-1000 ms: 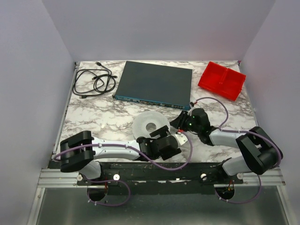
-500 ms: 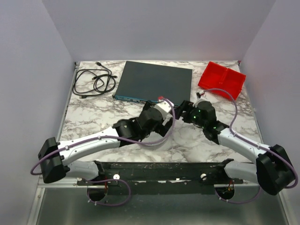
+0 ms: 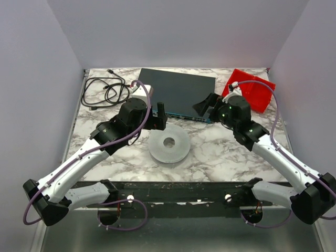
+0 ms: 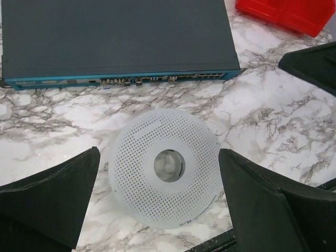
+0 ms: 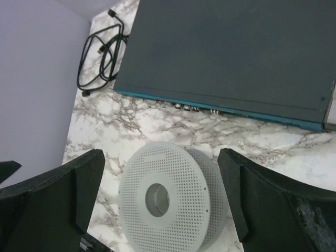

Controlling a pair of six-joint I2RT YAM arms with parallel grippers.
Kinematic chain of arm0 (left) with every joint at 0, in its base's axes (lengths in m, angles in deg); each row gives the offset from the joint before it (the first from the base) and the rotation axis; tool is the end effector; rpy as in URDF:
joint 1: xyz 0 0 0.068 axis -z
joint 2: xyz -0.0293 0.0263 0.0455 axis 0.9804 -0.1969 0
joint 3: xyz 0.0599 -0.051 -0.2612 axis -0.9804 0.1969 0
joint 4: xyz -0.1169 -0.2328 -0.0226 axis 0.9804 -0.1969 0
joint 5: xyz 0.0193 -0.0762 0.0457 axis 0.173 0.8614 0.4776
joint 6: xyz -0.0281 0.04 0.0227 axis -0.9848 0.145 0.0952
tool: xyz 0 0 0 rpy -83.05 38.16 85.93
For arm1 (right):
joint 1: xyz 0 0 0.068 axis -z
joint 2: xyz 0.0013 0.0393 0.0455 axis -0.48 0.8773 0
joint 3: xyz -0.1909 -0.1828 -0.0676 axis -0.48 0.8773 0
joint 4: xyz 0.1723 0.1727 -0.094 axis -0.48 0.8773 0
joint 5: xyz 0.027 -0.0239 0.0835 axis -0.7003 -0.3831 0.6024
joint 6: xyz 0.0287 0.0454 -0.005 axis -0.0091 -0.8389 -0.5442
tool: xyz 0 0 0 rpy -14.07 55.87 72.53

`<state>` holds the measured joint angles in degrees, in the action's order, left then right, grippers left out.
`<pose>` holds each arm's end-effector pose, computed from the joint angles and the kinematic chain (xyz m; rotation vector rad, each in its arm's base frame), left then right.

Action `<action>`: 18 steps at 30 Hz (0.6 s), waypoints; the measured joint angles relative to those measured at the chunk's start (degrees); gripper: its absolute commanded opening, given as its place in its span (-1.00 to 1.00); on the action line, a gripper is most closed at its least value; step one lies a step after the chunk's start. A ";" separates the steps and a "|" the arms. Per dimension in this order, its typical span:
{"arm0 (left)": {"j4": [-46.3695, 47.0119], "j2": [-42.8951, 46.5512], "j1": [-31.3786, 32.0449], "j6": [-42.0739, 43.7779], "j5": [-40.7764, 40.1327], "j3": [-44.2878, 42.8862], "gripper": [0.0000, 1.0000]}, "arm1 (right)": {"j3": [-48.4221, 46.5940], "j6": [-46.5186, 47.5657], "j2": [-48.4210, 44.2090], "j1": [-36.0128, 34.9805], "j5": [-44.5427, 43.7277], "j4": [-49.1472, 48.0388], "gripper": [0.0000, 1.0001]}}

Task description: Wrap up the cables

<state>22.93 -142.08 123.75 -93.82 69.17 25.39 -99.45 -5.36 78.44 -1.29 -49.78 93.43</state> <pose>0.1669 -0.1549 0.3721 0.1639 2.0445 -0.5375 0.2245 0.1275 0.3097 0.2094 1.9770 0.7680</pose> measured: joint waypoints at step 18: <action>-8.94 1.38 -1.44 -2.95 -2.60 -2.78 0.97 | -9.01 3.72 0.81 0.00 -1.66 5.77 1.00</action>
